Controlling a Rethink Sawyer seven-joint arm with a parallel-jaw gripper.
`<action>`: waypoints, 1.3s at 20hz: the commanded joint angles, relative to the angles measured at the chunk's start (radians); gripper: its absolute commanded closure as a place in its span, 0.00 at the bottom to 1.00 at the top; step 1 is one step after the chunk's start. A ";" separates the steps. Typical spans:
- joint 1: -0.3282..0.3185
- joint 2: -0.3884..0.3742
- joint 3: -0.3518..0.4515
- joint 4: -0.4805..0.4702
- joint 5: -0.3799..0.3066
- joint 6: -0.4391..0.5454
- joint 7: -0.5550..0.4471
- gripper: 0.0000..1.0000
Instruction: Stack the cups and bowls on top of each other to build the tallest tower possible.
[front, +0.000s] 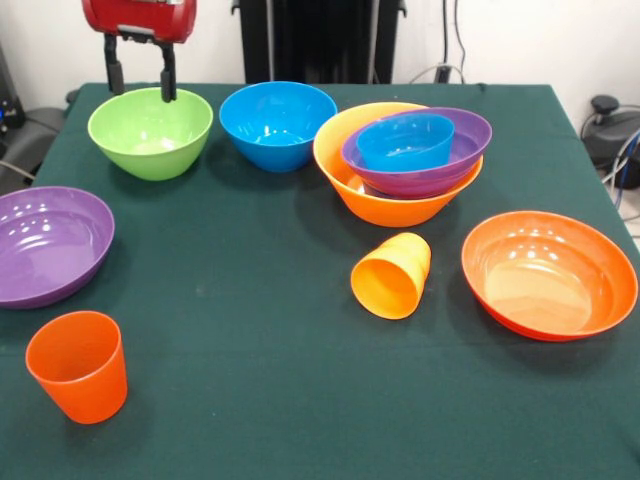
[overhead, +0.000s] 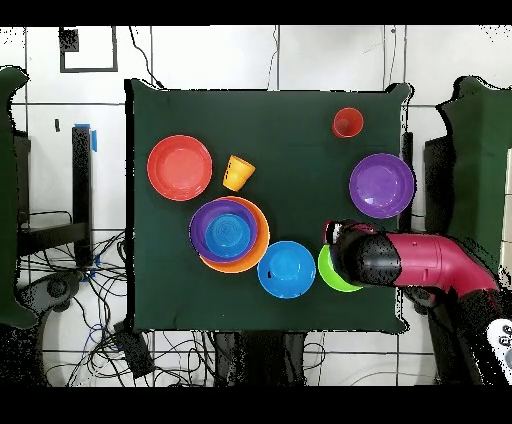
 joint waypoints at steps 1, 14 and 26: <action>0.065 0.042 -0.068 0.020 -0.009 -0.065 0.132 0.00; 0.177 0.219 -0.215 -0.063 -0.047 -0.199 0.152 0.00; 0.187 0.284 -0.269 -0.075 -0.022 -0.290 0.103 0.00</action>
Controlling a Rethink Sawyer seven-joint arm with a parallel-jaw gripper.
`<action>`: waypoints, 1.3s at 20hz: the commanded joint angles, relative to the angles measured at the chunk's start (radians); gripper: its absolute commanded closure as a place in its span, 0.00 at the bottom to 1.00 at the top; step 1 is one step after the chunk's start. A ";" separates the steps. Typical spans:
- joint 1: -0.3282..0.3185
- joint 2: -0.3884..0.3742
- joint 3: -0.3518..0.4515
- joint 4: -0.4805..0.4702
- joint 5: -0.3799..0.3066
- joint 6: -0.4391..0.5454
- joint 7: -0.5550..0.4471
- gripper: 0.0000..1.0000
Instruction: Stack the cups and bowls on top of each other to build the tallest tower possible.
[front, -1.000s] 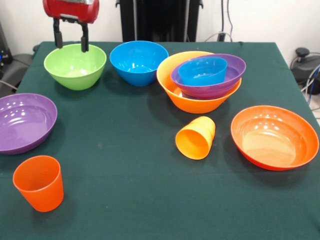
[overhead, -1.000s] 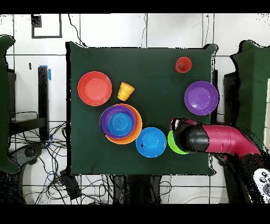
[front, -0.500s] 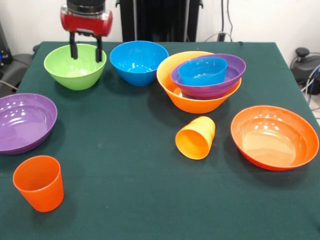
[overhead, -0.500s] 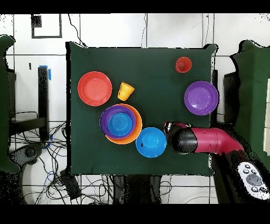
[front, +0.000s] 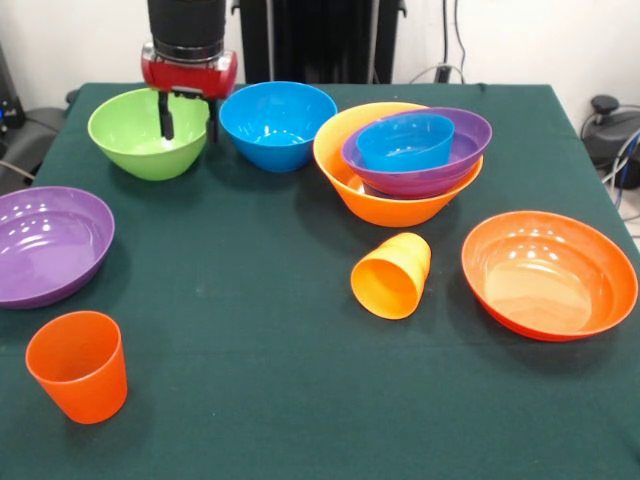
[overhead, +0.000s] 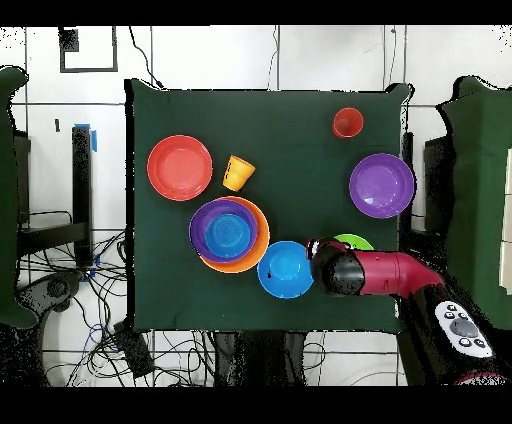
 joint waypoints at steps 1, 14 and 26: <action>0.037 0.068 -0.032 -0.062 -0.023 -0.071 0.101 0.00; 0.039 0.190 -0.075 -0.120 -0.060 -0.169 0.081 0.00; 0.053 0.205 -0.098 -0.120 -0.060 -0.210 0.048 1.00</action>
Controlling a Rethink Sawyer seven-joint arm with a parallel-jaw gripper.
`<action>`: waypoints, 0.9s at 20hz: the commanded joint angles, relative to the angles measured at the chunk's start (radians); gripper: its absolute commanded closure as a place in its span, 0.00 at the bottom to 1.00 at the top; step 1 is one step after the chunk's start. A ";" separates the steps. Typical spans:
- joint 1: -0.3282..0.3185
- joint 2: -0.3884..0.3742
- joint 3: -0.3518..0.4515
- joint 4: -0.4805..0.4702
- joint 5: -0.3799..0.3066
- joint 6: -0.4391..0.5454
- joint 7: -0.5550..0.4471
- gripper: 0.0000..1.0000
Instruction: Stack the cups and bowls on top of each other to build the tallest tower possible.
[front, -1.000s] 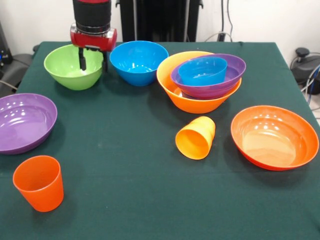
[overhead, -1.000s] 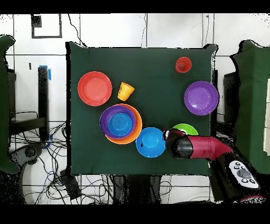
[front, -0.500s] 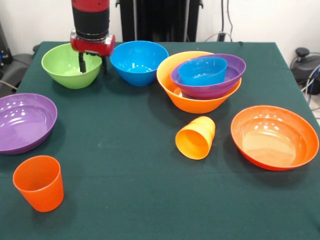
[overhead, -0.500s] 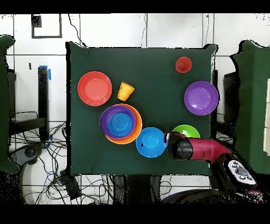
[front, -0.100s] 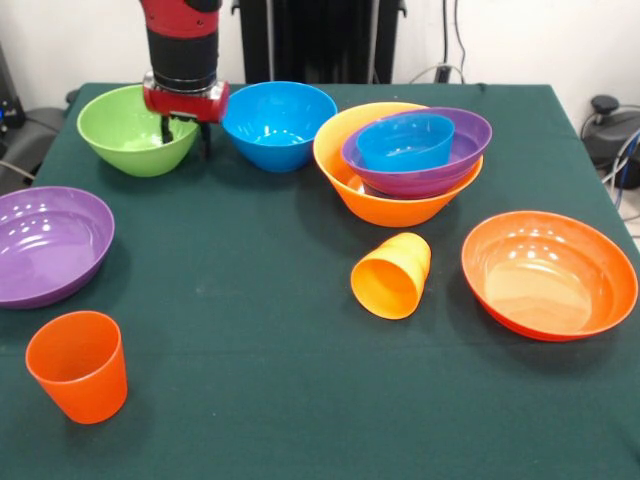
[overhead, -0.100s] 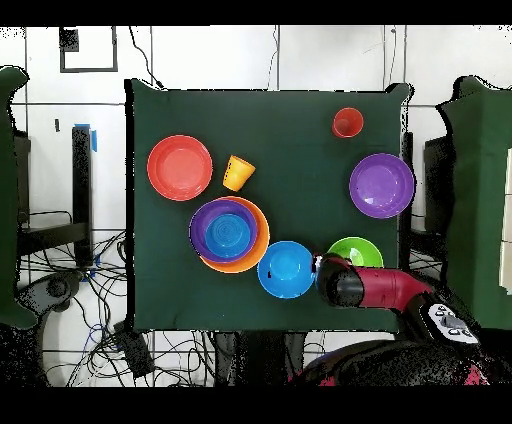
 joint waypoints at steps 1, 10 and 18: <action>0.047 0.040 0.022 -0.083 -0.051 -0.060 0.050 1.00; 0.052 0.037 0.021 -0.089 -0.043 -0.056 0.048 1.00; 0.050 0.040 0.029 -0.096 -0.044 -0.015 0.016 1.00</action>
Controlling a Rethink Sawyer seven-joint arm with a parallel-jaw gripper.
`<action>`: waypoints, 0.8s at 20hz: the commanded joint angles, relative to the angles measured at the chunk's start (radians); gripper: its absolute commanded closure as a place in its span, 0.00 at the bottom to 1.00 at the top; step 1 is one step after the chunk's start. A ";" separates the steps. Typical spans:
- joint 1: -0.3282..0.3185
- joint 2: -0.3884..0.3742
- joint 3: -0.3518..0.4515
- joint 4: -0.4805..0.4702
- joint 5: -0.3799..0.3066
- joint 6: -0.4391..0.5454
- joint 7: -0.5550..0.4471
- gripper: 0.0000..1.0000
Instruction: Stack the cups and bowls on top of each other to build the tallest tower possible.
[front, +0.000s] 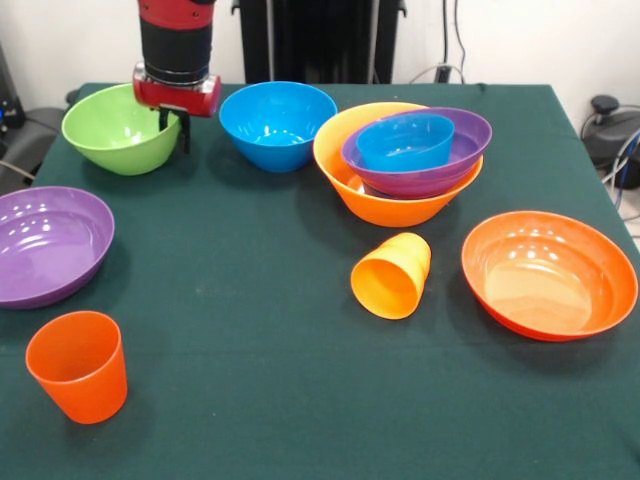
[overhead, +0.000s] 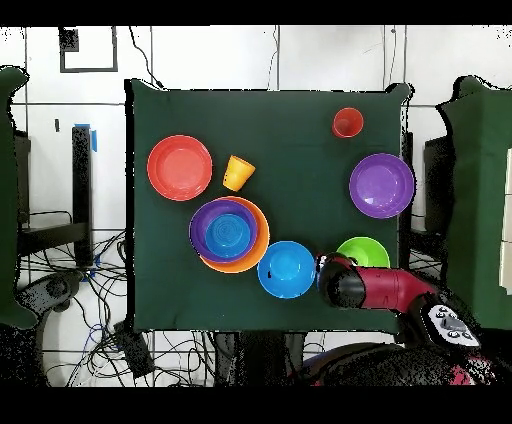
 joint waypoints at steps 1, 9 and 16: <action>0.024 0.056 0.072 -0.093 -0.062 -0.021 -0.001 1.00; -0.002 -0.149 0.180 0.000 -0.001 0.213 -0.150 1.00; -0.043 -0.317 0.284 0.065 0.070 0.398 -0.244 1.00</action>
